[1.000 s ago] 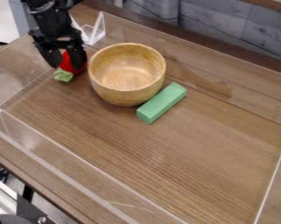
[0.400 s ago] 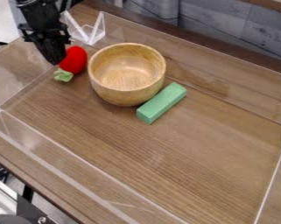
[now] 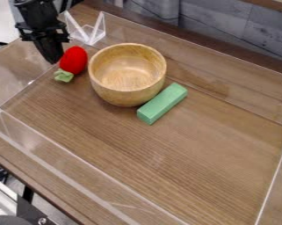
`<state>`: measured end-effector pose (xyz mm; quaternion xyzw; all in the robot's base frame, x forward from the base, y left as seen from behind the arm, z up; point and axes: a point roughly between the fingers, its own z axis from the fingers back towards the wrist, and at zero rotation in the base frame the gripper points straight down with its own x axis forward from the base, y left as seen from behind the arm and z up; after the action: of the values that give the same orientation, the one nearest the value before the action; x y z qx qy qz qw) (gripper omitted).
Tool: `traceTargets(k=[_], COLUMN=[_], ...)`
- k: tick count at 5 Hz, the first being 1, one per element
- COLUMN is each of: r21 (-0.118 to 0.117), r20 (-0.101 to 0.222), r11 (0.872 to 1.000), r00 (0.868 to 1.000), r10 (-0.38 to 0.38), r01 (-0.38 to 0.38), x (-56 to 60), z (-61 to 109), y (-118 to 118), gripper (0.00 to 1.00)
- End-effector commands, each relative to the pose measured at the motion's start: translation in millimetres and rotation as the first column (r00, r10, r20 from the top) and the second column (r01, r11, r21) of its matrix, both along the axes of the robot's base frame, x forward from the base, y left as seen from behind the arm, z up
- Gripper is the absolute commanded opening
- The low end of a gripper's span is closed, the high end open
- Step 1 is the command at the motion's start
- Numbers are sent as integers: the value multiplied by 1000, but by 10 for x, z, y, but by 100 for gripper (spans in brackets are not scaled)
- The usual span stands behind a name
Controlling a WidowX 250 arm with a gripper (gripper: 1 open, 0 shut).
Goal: Move the red fruit to the left
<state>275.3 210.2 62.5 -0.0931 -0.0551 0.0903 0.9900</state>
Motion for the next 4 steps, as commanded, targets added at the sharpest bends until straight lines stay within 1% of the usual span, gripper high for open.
traceTargets(k=[1, 2, 3, 4], r21=[39, 34, 30, 32], r20=[53, 59, 65, 67], r11=[998, 995, 998, 998], r00=[998, 994, 997, 996], r10=[-42, -91, -49, -53], r01=[39, 89, 47, 51], x=[72, 113, 138, 128], z=[273, 386, 324, 474], y=[65, 47, -15, -2], gripper=[0, 0, 0, 100])
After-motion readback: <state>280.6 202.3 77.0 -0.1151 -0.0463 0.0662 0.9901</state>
